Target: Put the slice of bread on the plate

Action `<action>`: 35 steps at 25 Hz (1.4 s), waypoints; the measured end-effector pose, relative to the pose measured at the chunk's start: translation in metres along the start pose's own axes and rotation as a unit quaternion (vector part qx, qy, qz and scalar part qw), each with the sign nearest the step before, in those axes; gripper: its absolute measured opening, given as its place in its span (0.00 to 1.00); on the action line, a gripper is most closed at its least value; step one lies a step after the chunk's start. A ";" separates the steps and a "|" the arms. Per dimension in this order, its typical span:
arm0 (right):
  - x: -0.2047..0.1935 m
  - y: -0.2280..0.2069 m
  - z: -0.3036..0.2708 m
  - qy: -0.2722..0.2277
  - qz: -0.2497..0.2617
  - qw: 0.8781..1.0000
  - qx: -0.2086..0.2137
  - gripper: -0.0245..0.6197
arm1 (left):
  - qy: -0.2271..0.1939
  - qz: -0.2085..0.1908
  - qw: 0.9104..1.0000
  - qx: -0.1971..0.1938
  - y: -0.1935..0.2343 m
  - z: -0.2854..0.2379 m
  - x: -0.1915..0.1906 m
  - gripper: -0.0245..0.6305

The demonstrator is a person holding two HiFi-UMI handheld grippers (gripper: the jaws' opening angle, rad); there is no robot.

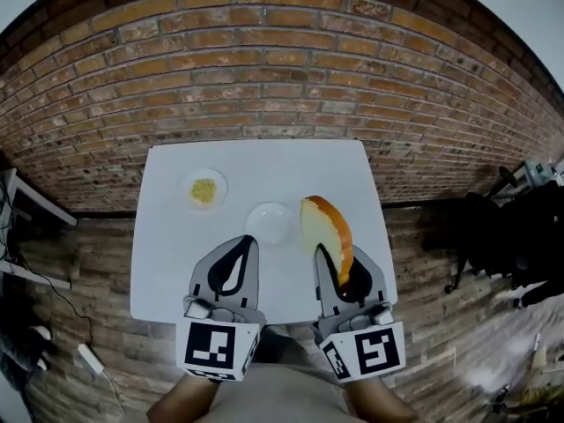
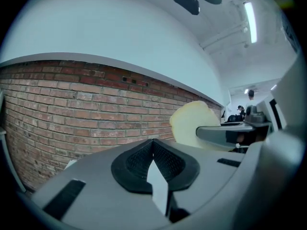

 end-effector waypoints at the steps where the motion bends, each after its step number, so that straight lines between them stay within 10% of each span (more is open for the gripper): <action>1: -0.001 -0.001 -0.004 0.000 -0.001 1.000 0.005 0.18 | -0.002 -0.002 1.000 0.003 0.003 -0.002 -0.001 0.05; 35: -0.106 -0.008 -0.129 0.044 -0.039 0.990 0.129 0.18 | 0.100 -0.015 0.994 0.034 0.067 -0.075 -0.077 0.05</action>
Point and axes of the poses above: the fingertips, and each gripper's own axes: z backward along the fingers, y to its left, x out of its top, the point moved 6 cm from there along z, backward along the fingers, and after that the axes turned 7 degrees about z, right-handed, at the moved point
